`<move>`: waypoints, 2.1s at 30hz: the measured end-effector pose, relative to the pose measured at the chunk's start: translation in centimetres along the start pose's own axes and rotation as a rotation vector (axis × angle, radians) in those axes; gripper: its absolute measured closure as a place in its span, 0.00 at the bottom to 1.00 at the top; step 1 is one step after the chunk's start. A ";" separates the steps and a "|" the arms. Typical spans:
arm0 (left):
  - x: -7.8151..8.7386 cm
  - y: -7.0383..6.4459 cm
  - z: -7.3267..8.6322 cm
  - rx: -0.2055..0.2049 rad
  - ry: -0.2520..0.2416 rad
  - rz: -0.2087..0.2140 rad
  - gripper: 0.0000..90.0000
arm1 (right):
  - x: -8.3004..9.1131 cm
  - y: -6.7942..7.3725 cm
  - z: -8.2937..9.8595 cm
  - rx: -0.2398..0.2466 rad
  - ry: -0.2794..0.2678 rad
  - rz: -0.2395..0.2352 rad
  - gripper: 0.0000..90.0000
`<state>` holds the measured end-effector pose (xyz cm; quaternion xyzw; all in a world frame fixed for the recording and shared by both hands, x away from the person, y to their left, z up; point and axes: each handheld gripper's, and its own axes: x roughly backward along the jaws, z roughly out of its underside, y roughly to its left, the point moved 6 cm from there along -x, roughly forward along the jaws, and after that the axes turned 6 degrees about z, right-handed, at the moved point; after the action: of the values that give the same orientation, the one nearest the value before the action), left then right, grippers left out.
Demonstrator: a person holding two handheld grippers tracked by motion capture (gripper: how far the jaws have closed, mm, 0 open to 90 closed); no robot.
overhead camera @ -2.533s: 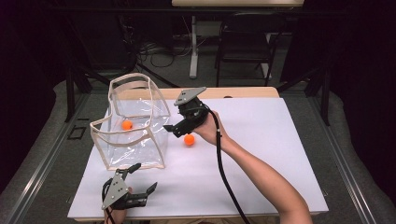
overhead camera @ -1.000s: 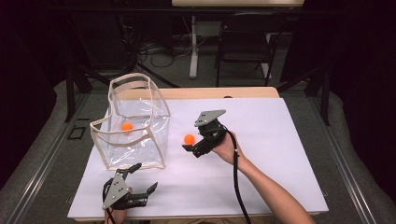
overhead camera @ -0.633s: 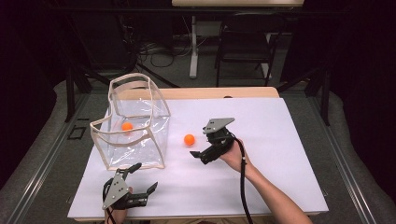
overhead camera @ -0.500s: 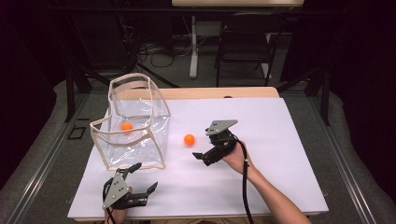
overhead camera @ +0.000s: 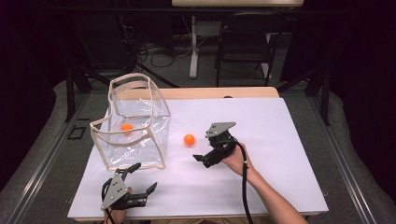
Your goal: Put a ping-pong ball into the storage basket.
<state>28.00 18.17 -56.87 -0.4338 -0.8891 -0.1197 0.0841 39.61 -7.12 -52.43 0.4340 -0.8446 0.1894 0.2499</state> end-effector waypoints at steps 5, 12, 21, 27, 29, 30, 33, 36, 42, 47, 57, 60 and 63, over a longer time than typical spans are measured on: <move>0.0 0.0 0.0 -0.001 0.001 0.000 0.17 | -0.3 0.0 0.3 0.001 0.011 -0.001 0.00; 0.0 0.0 0.0 0.002 0.004 0.001 0.17 | -0.3 -0.4 -0.1 0.015 0.019 0.031 0.00; 0.0 0.0 0.1 0.005 0.004 0.001 0.17 | -0.9 -0.7 -0.7 0.041 0.035 0.062 0.00; 0.0 0.1 0.1 0.008 0.005 0.002 0.17 | -1.9 -1.0 -1.0 0.034 0.048 0.061 0.00; 0.0 0.1 0.1 0.006 0.004 0.002 0.17 | -2.2 -1.2 -1.0 0.034 0.055 0.063 0.00; 0.0 0.1 0.1 0.007 0.004 0.000 0.17 | -2.4 -1.2 -1.0 0.034 0.057 0.064 0.00; 0.1 0.1 0.1 0.007 0.003 -0.002 0.17 | -2.8 -1.5 -1.1 0.026 0.062 0.065 0.00; 0.0 0.0 0.1 0.004 0.003 0.000 0.17 | -3.3 -1.7 -1.3 0.025 0.069 0.066 0.00; 0.1 0.0 0.1 0.009 0.002 -0.004 0.17 | -4.2 -1.9 -1.8 0.035 0.072 0.084 0.00; 0.0 0.0 0.1 0.004 0.003 0.001 0.17 | -5.2 -1.9 -1.5 0.021 0.076 0.075 0.00; 0.0 0.1 0.1 0.005 0.002 0.000 0.17 | -6.8 -2.3 -1.0 -0.001 0.082 0.061 0.00; 0.0 0.1 0.1 0.009 -0.001 -0.002 0.17 | -7.2 -2.4 -0.8 0.008 0.094 0.074 0.00; 0.0 0.1 0.1 0.007 0.001 0.002 0.17 | -7.5 -2.4 -0.8 0.011 0.101 0.074 0.00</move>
<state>28.07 18.26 -56.98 -0.4342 -0.8891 -0.1166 0.0861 45.56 -3.23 -55.99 0.3937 -0.8453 0.2246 0.2828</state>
